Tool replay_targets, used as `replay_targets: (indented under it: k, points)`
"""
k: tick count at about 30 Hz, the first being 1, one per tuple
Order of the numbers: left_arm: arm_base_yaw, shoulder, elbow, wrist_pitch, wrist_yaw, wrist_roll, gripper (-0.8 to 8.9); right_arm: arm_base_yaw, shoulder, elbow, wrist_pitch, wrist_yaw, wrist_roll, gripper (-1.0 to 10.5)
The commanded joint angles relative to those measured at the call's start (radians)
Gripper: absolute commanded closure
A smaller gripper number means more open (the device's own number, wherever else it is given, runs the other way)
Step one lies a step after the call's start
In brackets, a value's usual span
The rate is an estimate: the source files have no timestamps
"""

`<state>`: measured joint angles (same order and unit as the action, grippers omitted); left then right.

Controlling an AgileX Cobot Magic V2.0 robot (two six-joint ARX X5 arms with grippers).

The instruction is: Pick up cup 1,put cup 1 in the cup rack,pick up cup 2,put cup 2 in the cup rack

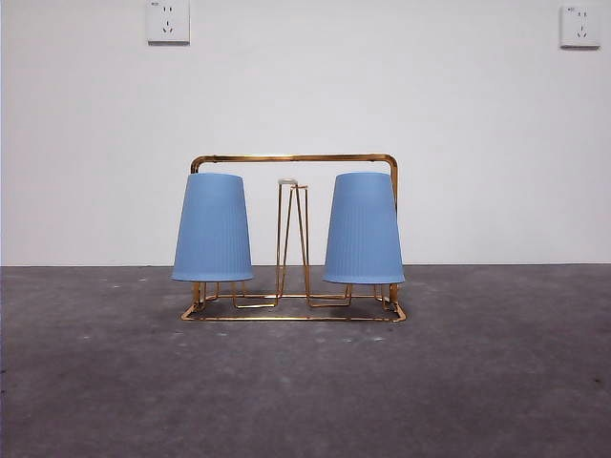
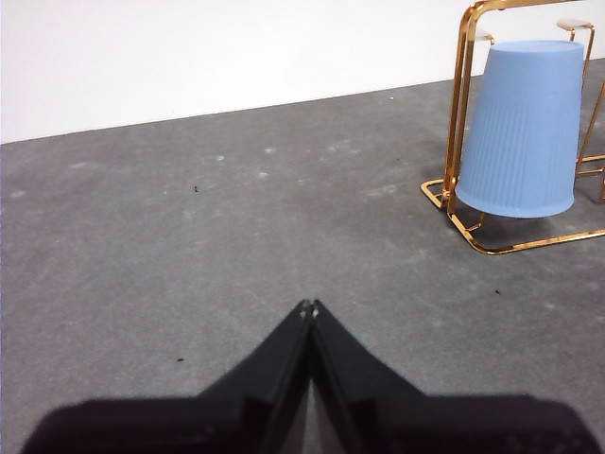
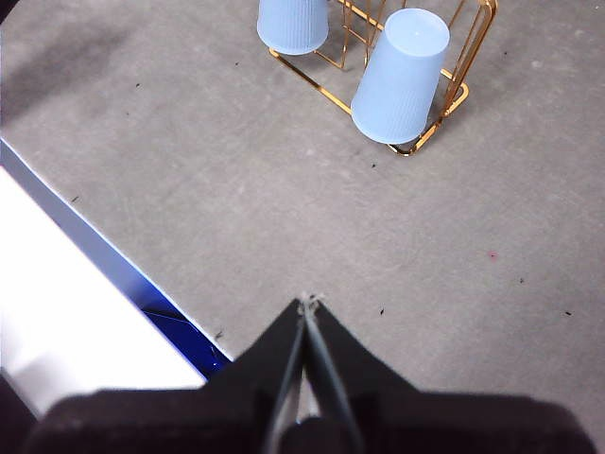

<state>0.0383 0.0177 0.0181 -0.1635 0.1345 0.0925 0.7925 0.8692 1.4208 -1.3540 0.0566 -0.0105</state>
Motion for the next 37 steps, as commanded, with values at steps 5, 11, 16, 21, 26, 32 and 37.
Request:
replay_targets:
  k: [5, 11, 16, 21, 26, 32, 37]
  points:
    - [0.003, 0.005, -0.011, 0.004, 0.002, -0.006, 8.17, 0.000, 0.000, -0.007, -0.023, 0.004, 0.010, 9.5]
    - [0.003, 0.005, -0.011, 0.004, 0.002, -0.006, 8.17, 0.000, 0.000, -0.007, -0.023, 0.004, 0.010, 9.4]
    - [0.003, 0.005, -0.011, 0.004, 0.002, -0.006, 8.17, -0.077, -0.045, -0.012, 0.101, 0.025, -0.110, 9.5]
    - [0.003, 0.005, -0.011, 0.004, 0.002, -0.006, 8.17, -0.322, -0.175, -0.076, 0.394, -0.213, -0.122, 9.5]
    - [0.003, 0.005, -0.011, 0.004, 0.003, -0.006, 8.17, -0.585, -0.333, -0.257, 0.612, -0.326, -0.197, 9.5]
    - [0.003, 0.005, -0.011, 0.004, 0.003, -0.006, 8.17, -0.726, -0.507, -0.598, 0.894, -0.330, -0.233, 9.5]
    - [0.003, 0.006, -0.011, 0.004, 0.003, -0.006, 8.17, -0.750, -0.633, -0.893, 1.081, -0.298, -0.170, 9.5]
